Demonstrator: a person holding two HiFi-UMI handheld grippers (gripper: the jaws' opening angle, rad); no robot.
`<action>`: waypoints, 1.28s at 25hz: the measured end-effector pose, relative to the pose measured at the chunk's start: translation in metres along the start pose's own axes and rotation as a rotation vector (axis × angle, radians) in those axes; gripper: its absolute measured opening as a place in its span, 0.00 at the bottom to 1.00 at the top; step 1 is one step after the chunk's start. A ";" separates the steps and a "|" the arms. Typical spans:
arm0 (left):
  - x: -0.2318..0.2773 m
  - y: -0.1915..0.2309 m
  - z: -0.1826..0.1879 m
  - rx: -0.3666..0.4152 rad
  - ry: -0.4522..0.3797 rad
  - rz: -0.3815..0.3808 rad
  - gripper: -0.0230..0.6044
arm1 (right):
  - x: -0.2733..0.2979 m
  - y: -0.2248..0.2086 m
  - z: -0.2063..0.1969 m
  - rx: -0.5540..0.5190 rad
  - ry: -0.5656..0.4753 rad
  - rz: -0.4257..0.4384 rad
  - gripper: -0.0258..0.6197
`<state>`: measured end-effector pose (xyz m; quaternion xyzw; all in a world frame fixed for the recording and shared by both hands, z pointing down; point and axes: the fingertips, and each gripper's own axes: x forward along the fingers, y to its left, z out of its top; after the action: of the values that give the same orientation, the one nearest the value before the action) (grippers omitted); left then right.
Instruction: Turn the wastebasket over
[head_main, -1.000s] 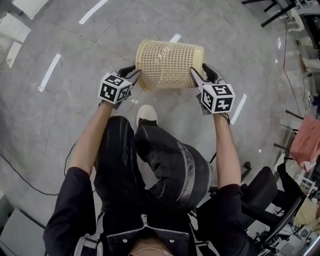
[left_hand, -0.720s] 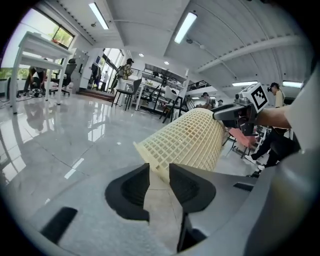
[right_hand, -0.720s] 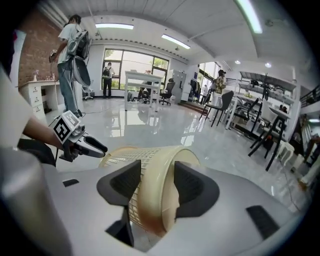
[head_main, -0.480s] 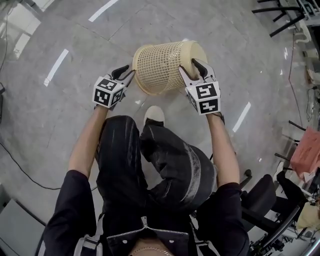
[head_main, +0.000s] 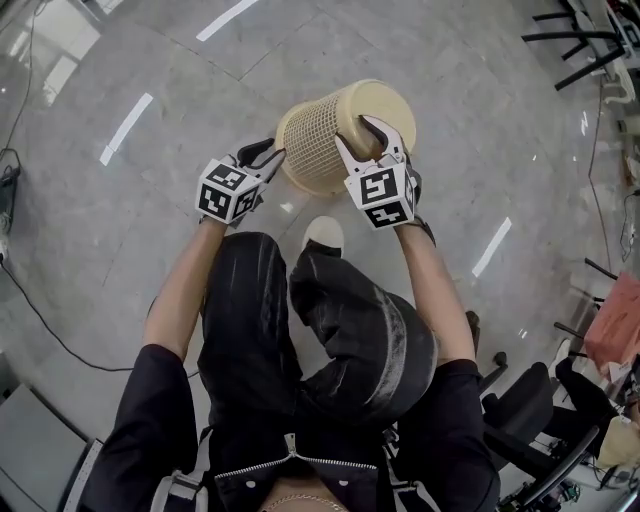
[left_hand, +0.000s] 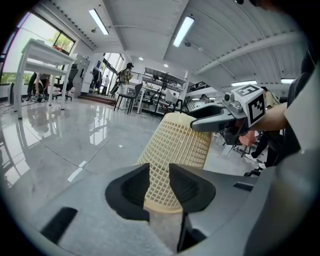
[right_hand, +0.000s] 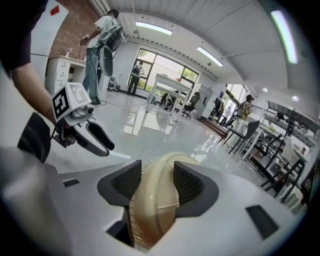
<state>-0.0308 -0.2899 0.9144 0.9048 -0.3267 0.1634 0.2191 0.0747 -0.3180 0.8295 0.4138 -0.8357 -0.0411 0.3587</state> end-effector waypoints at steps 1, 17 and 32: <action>-0.002 0.002 -0.001 0.003 0.003 0.003 0.22 | 0.007 0.008 -0.003 -0.022 0.017 0.019 0.36; -0.023 0.009 0.014 -0.023 -0.071 0.019 0.22 | 0.039 0.037 -0.027 -0.104 0.130 0.048 0.37; -0.010 -0.038 0.082 0.068 -0.252 -0.106 0.09 | -0.021 -0.036 -0.038 0.312 -0.016 -0.192 0.06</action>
<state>-0.0003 -0.3000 0.8289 0.9410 -0.2974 0.0476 0.1540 0.1312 -0.3180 0.8324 0.5419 -0.7915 0.0519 0.2778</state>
